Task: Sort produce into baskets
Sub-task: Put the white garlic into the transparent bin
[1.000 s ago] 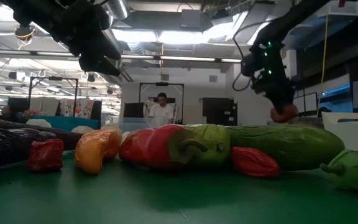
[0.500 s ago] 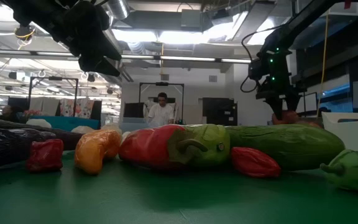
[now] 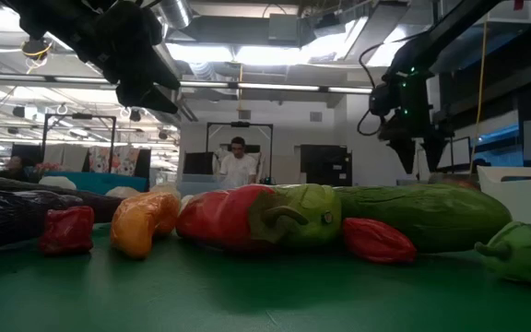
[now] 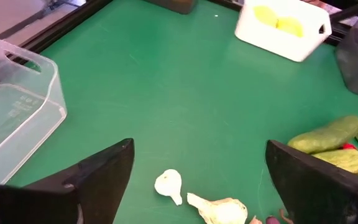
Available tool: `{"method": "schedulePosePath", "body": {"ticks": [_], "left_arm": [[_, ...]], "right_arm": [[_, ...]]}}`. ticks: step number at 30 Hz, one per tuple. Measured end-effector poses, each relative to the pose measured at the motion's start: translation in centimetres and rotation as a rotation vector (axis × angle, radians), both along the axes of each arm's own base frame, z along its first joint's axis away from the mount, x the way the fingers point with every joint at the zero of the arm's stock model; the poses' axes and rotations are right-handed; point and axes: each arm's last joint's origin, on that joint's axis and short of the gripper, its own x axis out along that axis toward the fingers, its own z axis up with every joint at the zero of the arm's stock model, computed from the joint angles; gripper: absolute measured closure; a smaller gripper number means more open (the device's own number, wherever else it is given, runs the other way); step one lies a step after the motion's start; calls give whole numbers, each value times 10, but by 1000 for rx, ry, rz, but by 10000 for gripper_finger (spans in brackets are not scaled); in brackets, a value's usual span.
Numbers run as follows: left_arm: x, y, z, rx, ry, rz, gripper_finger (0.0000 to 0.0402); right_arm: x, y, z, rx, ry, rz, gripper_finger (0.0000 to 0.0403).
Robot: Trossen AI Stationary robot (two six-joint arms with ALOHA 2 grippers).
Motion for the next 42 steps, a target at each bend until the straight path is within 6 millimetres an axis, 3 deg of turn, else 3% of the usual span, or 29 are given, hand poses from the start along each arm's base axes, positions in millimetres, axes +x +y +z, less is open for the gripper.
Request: {"method": "schedulePosePath", "body": {"ticks": [6, 10, 16, 23, 27, 32, 37, 42], "left_arm": [[-1, 0, -7, 41, 88, -38, 45], [-3, -5, -22, 57, 249, -44, 45], [1, -13, -40, 92, 435, 16, 45], [5, -14, -26, 294, 634, 193, 45], [0, -7, -21, 184, 673, 457, 45], [-7, -4, -31, 20, 689, 777, 45], [-5, -5, -41, -27, 710, 901, 45], [-6, -7, -48, -101, 813, 917, 45]], "right_arm": [[0, 17, 42, 15, -314, 68, 64], [-2, 37, 73, -12, -501, 152, 68], [3, 86, 115, -108, -627, 349, 68], [21, 151, 149, -221, -737, 582, 68], [30, 187, 156, -255, -731, 700, 68], [41, 221, 157, -290, -690, 830, 68], [49, 241, 155, -320, -647, 903, 68], [51, 251, 155, -345, -625, 936, 68]]}}
